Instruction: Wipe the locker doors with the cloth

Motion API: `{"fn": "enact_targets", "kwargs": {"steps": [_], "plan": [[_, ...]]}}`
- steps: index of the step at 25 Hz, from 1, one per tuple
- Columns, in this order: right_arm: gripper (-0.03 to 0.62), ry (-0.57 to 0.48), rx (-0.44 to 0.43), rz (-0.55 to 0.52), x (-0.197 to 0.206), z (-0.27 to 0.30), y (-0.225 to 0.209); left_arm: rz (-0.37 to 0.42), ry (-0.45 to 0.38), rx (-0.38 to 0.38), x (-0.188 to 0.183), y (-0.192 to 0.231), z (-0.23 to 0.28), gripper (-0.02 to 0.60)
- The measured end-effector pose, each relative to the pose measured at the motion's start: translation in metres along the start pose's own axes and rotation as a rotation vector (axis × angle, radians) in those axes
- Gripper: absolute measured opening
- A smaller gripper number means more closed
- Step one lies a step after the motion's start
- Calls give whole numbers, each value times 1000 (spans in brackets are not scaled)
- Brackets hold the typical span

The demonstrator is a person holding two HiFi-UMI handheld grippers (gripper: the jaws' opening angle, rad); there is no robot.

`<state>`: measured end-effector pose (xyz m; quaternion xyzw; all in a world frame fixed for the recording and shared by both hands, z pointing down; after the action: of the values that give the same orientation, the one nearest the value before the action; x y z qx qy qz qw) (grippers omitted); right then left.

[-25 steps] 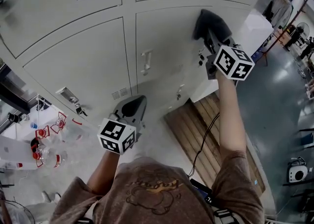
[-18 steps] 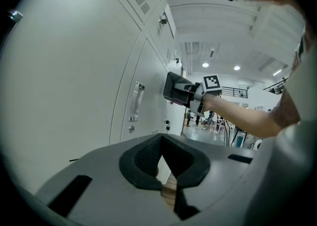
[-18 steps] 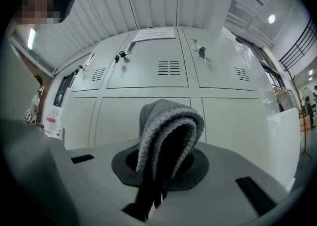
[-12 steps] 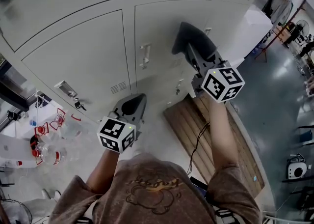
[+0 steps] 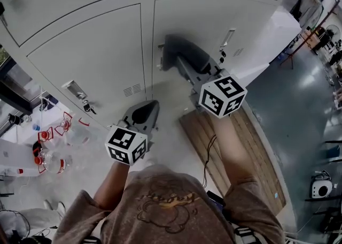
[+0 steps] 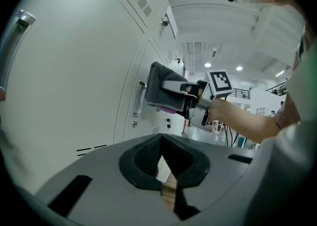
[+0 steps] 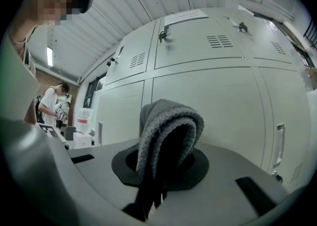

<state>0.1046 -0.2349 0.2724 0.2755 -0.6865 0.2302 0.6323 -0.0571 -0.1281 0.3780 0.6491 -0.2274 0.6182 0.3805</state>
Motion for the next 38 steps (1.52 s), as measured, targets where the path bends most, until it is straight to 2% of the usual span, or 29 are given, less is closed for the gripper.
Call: {"fn": "enact_targets", "kwargs": {"steps": [9,15,26,38], "plan": [[37,20,-76,-1,20,26,26,-3,-5,-30,2,7,-9,-2],[37,54,-65,-17,35,36,26,-3,-8,-35,1,11,-9,-2],[38,63,-61,-65,34,46,18,8,-14,-21,-5,13,1,-2],[38,61,50,-62,30,27,-29,4,-15,-11,-5,15,11,-2]]}}
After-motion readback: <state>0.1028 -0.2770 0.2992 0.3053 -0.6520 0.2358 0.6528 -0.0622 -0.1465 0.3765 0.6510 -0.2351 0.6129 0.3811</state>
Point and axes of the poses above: the fingertips, and each gripper's own axes: z forward along the fingers, y to its left, x out of its underside, the point moved 8 cm from there along -z, backward along the fingers, and after that the axes turned 4 degrees about -y, right-handed, at the moved point
